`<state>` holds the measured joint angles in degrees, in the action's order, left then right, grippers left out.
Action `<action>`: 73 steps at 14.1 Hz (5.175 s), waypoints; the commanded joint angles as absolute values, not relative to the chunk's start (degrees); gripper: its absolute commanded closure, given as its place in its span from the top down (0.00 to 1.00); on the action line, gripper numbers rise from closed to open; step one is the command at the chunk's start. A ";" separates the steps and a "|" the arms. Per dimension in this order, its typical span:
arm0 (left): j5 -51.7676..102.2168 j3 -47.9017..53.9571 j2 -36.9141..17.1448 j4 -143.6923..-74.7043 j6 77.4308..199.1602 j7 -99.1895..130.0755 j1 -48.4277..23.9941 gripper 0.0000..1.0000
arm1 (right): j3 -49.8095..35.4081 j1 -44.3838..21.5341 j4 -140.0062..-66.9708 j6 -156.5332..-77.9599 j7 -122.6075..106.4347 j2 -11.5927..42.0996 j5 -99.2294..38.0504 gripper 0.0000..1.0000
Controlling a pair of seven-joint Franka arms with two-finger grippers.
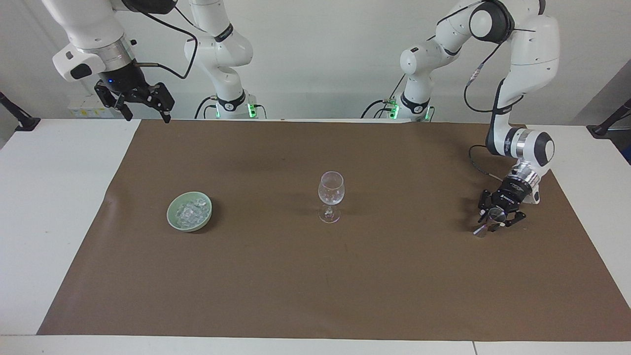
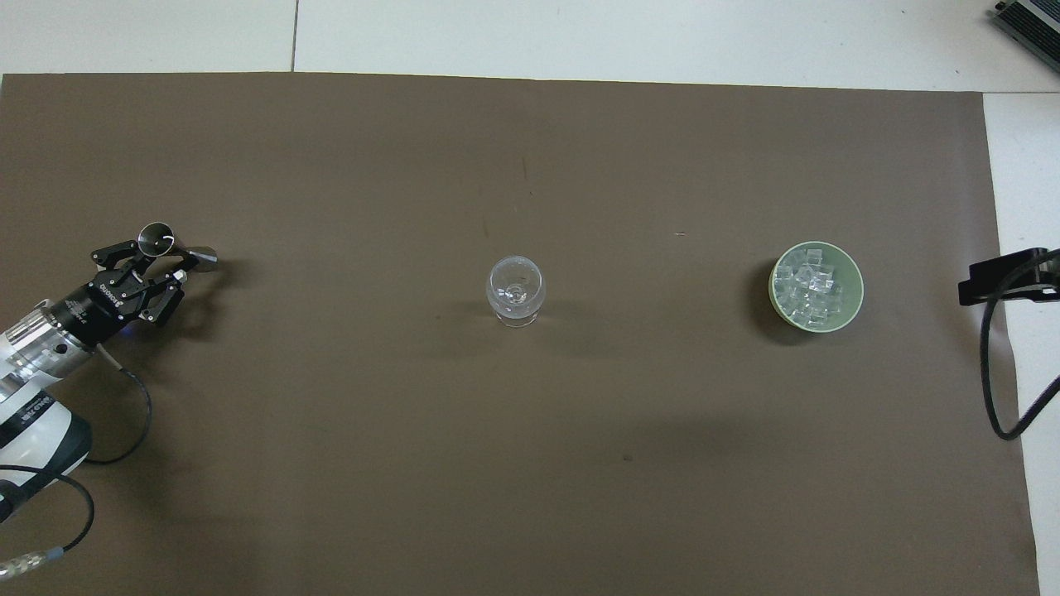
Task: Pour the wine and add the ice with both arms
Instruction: 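Close the left gripper on the silver jigger, then lift the jigger with the left gripper and carry it toward the glass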
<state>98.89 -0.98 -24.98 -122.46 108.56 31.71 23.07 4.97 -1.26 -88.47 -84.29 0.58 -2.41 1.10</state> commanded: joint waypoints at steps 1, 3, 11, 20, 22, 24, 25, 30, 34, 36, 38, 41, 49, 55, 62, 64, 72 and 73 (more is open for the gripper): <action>100.28 -1.05 -25.49 -122.08 107.49 30.85 23.47 0.43 | 4.83 -1.14 -89.91 -84.73 0.79 -3.69 0.53 1.00; 100.28 -1.05 -25.49 -122.08 107.58 30.85 23.38 0.42 | 4.83 -1.14 -89.91 -84.73 0.79 -3.60 0.53 1.00; 100.28 -1.05 -25.49 -122.08 107.84 29.88 22.85 0.38 | 4.83 -1.14 -89.91 -84.64 0.79 -3.69 0.53 1.00; 100.72 -1.05 -25.49 -122.08 108.02 29.62 22.68 0.29 | 4.83 -1.14 -89.83 -84.64 0.79 -3.60 0.53 1.00; 100.72 -1.05 -25.49 -122.08 108.02 29.62 22.59 0.28 | 4.83 -1.14 -89.91 -84.64 0.79 -3.69 0.53 1.00; 100.72 -1.05 -25.49 -122.17 108.11 29.62 22.59 0.25 | 4.83 -1.14 -89.83 -84.73 0.79 -3.60 0.53 1.00; 100.72 -1.05 -25.58 -122.08 108.11 29.62 22.59 0.24 | 4.83 -1.14 -89.91 -84.64 0.79 -3.60 0.53 1.00; 100.90 -1.05 -25.49 -122.08 108.11 29.62 22.50 0.14 | 4.83 -1.14 -89.91 -84.73 0.79 -3.69 0.53 1.00; 100.99 -1.05 -25.49 -122.08 108.11 29.62 22.50 0.03 | 4.83 -1.14 -89.91 -84.73 0.79 -3.69 0.53 1.00; 100.99 -1.05 -25.49 -121.91 108.11 29.62 22.50 0.00 | 4.83 -1.14 -89.91 -84.73 0.79 -3.69 0.53 1.00; 101.16 -1.05 -25.49 -121.73 107.93 29.62 22.59 0.00 | 4.83 -1.14 -89.91 -84.73 0.79 -3.69 0.53 1.00; 101.42 -0.97 -24.87 -121.55 108.19 29.62 22.33 0.00 | 4.83 -1.14 -89.91 -84.73 0.79 -3.60 0.53 1.00; 102.13 -0.88 -19.78 -121.29 113.64 32.26 17.32 0.00 | 4.83 -1.14 -89.91 -84.64 0.79 -3.69 0.53 1.00; 106.95 -0.88 -15.74 -124.01 116.27 31.64 10.65 0.00 | 4.83 -1.14 -89.91 -84.64 0.79 -3.69 0.53 1.00; 117.22 -0.88 -7.74 -128.32 129.18 30.85 -2.79 0.00 | 4.83 -1.14 -89.91 -84.64 0.79 -3.69 0.53 1.00; 121.01 -0.97 -6.51 -128.41 133.05 30.76 -6.92 0.00 | 4.83 -1.14 -89.91 -84.73 0.79 -3.60 0.53 1.00; 129.02 -0.62 -3.61 -126.74 145.71 28.21 -17.92 0.00 | 4.83 -1.14 -89.91 -84.73 0.79 -3.69 0.53 1.00; 129.63 0.08 -3.52 -126.65 146.85 28.21 -18.28 0.00 | 4.83 -1.14 -89.91 -84.64 0.79 -3.69 0.53 1.00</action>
